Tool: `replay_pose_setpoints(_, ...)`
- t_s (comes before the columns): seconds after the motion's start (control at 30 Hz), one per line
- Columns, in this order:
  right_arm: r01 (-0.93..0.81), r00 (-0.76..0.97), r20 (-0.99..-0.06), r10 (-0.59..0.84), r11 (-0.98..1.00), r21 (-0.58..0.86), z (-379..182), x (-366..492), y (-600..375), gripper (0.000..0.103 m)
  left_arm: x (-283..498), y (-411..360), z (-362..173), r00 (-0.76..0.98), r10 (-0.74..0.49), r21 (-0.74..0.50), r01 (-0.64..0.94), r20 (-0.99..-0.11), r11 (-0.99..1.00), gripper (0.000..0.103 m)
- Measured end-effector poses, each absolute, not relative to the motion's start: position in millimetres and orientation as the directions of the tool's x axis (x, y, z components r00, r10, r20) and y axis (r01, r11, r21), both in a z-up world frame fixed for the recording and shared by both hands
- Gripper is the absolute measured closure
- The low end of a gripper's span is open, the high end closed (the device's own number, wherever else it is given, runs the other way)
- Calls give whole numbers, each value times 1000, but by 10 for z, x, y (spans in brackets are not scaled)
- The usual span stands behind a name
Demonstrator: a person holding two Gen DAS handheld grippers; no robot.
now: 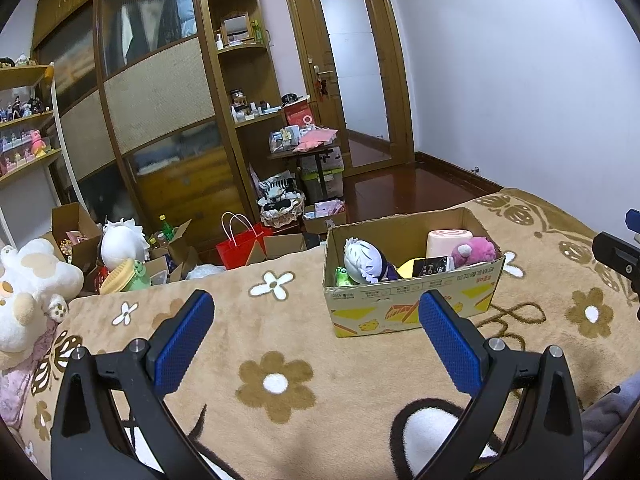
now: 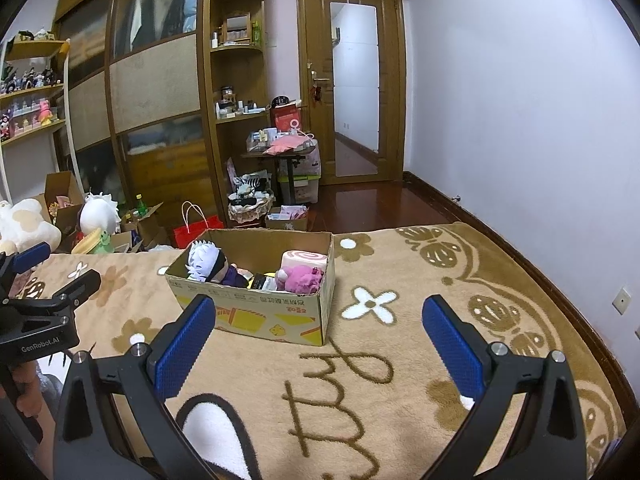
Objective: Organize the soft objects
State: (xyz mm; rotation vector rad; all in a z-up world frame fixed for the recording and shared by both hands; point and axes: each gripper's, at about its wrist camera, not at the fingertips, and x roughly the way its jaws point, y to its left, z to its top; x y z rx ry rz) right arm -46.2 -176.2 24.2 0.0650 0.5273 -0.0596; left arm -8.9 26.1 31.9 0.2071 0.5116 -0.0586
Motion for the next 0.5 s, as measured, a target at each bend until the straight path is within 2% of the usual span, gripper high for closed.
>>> replay_pose_setpoints(0.5, 75, 862, -505, -42, 996, 45, 249, -455, -1777, 0, -98, 270, 315, 872, -2, 184, 106, -490, 977, 2)
